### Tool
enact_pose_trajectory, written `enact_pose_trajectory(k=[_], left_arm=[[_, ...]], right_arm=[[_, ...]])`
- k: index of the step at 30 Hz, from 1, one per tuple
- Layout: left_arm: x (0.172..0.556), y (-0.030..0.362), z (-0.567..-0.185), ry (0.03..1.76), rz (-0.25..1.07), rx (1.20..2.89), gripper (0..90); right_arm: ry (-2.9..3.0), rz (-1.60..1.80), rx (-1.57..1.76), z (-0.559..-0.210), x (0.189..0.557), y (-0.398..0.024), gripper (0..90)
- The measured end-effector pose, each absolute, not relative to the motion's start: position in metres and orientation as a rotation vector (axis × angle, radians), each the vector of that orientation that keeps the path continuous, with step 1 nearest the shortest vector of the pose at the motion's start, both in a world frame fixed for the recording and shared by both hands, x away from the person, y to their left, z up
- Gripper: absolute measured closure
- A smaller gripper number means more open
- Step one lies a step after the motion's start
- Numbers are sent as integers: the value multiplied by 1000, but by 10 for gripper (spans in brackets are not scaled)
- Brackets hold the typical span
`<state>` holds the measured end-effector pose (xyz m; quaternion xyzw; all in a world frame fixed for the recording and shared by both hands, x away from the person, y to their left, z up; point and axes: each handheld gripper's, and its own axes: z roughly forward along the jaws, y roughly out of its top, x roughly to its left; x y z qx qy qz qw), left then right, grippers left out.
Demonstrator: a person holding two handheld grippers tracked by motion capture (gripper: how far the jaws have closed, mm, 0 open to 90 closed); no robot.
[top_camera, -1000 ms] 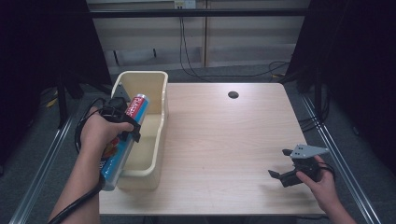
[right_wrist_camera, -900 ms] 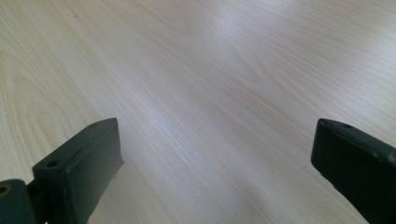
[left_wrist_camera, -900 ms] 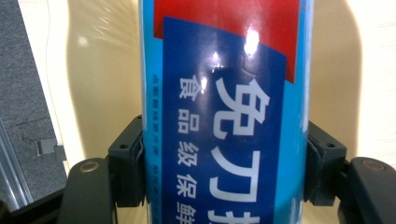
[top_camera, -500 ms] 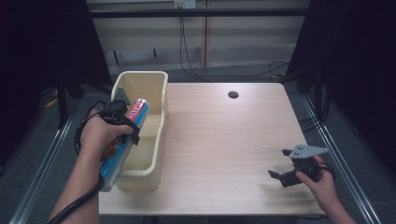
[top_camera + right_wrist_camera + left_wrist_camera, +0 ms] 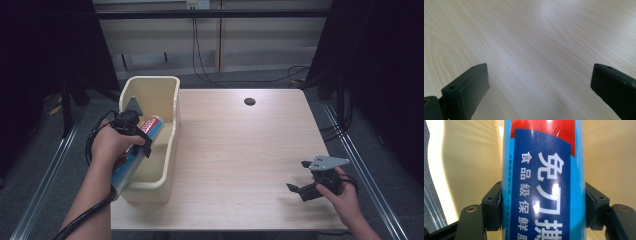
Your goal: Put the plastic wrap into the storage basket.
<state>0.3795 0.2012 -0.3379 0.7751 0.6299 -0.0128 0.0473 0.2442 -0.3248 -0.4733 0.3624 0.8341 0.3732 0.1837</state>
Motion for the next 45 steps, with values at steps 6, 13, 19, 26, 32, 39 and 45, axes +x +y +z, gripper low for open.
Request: enact_pose_trajectory(k=[6,13,19,26,32,39,45], left_arm=[[382,200,-340,1927,-35,2386,319],[384,199,-342,1936,-46,2403,319],[385,196,-342,1947,-33,2398,318],[388,193,-343,1947,-49,2424,316],[389,189,-328,1926,-9,2330,377],[388,187,-318,1901,8,2306,319],[387,186,-311,1873,13,2279,269]], right_arm=[[2353,1055,1019,-474,244,-325,15],[2359,1053,1014,-474,244,-324,15],[2367,1059,1009,-474,244,-324,15],[2363,1057,1013,-474,244,-324,15],[2367,1057,1012,-474,244,-324,15],[2366,1060,1003,-473,244,-325,15],[2364,1063,1008,-473,243,-325,15]])
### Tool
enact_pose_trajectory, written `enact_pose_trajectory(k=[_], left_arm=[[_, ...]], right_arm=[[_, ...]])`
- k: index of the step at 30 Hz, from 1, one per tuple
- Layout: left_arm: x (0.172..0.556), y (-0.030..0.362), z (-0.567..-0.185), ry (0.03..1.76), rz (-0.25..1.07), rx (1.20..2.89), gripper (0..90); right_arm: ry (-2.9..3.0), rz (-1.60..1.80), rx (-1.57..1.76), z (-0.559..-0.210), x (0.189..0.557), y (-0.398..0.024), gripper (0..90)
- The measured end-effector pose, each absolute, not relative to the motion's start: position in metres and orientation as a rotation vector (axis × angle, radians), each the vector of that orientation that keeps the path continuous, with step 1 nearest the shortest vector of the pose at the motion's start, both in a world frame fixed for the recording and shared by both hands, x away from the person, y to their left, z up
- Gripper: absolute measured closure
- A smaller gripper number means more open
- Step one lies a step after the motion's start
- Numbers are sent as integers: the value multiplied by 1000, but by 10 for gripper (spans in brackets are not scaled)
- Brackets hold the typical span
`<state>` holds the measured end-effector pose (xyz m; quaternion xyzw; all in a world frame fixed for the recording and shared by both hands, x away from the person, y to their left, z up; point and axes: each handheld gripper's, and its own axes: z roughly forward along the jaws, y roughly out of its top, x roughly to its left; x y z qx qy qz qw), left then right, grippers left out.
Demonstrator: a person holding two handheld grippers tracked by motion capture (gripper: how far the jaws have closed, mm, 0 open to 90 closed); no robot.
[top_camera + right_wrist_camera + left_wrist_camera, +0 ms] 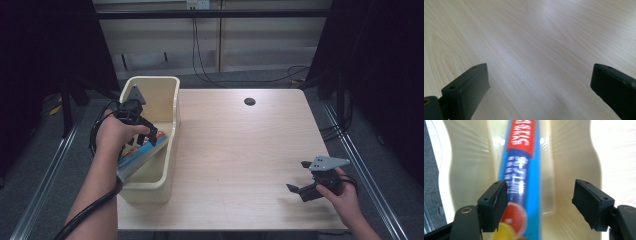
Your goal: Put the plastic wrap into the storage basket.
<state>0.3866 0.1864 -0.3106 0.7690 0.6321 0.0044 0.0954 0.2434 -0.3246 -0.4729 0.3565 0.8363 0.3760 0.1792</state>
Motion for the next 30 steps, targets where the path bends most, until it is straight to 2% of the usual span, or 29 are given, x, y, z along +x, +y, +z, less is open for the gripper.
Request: enact_pose_trajectory(k=[17,30], left_arm=[[386,174,-298,1767,29,2234,125],[384,150,-287,1671,13,2232,94]], right_arm=[[2356,1065,1009,-471,243,-325,15],[2351,1073,1003,-470,242,-325,15]])
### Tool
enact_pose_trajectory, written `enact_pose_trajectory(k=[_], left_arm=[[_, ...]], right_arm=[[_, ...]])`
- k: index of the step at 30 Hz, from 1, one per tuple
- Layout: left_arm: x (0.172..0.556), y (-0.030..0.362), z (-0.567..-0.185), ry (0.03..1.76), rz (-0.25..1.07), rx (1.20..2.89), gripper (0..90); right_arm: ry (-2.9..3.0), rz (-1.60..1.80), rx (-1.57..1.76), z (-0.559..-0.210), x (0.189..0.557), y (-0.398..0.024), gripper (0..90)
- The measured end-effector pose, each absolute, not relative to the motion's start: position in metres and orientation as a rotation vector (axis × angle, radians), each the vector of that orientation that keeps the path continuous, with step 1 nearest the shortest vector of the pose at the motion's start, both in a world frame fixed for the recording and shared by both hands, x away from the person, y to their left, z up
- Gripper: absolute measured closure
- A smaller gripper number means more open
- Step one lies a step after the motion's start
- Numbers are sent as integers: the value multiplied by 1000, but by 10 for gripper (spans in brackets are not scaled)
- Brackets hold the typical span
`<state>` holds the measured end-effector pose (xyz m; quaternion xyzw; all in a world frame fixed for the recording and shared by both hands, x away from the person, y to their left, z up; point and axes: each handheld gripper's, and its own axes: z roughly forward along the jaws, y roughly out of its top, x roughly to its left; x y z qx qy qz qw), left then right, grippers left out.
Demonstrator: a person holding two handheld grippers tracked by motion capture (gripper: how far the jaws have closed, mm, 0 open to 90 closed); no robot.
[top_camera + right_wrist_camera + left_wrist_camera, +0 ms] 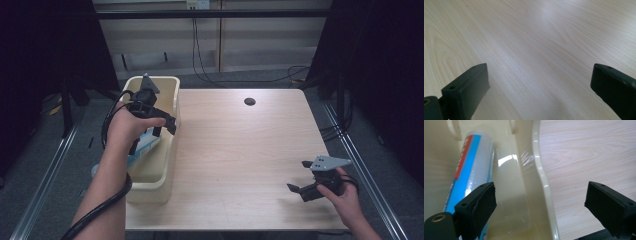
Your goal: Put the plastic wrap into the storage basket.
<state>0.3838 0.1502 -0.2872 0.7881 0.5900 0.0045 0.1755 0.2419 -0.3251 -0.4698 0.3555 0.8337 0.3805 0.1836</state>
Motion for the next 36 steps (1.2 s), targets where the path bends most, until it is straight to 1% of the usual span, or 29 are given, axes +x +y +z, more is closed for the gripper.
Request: enact_pose_trajectory(k=[17,28,36], left_arm=[[382,122,-288,1547,6,2252,85],[382,102,-296,1483,0,2253,76],[382,90,-305,1444,-30,2265,76]], right_arm=[[2349,1076,998,-468,241,-325,15],[2347,1072,994,-468,241,-325,15],[2349,1072,996,-469,241,-324,15]])
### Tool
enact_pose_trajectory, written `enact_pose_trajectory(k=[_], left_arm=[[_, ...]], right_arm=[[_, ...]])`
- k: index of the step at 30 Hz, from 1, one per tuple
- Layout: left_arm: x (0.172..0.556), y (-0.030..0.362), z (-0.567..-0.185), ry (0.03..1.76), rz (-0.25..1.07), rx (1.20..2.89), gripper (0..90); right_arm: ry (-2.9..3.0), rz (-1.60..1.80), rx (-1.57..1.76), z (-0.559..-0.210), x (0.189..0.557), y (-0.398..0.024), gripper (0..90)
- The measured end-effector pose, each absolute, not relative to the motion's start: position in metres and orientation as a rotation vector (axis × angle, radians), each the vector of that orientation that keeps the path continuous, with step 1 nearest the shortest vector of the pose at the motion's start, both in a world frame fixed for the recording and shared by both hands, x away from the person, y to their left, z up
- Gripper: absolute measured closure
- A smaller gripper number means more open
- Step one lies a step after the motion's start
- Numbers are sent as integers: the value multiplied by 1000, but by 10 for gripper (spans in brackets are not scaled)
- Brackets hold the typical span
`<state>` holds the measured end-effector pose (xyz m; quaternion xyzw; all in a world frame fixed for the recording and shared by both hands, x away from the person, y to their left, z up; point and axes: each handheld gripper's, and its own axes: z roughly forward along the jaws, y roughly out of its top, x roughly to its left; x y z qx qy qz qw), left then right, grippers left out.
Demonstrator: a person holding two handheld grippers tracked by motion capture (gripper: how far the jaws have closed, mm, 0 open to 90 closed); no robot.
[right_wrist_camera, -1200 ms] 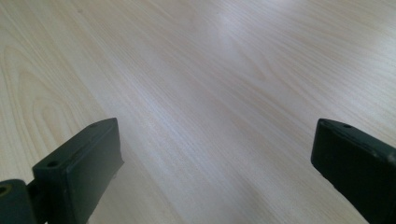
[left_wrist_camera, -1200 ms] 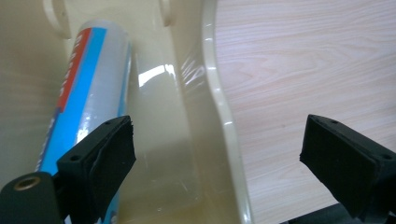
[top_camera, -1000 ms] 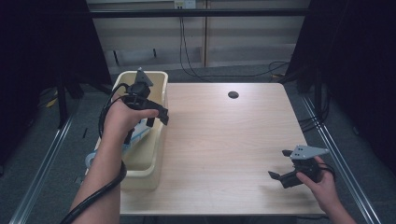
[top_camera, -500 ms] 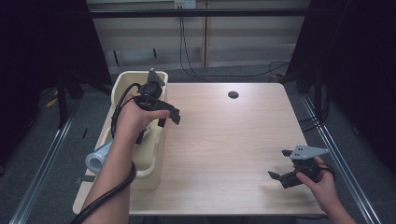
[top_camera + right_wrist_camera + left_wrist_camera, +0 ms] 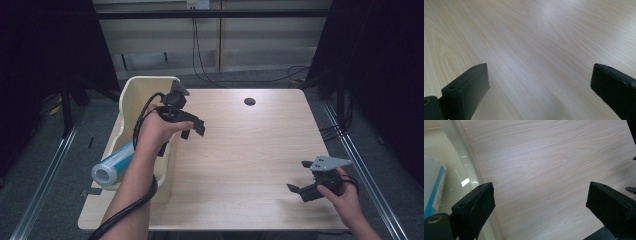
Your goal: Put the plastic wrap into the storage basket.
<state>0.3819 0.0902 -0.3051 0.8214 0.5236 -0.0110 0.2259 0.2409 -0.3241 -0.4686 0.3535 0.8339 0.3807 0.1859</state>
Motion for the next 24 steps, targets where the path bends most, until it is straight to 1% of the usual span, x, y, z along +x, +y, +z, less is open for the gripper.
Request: enact_pose_trajectory(k=[15,21,24], left_arm=[[380,70,-327,1386,-64,2273,75],[378,63,-334,1364,-60,2274,71],[377,59,-337,1349,-23,2296,67]], right_arm=[[2351,1077,990,-469,241,-324,15],[2350,1077,989,-469,241,-324,15],[2352,1076,988,-469,241,-324,15]])
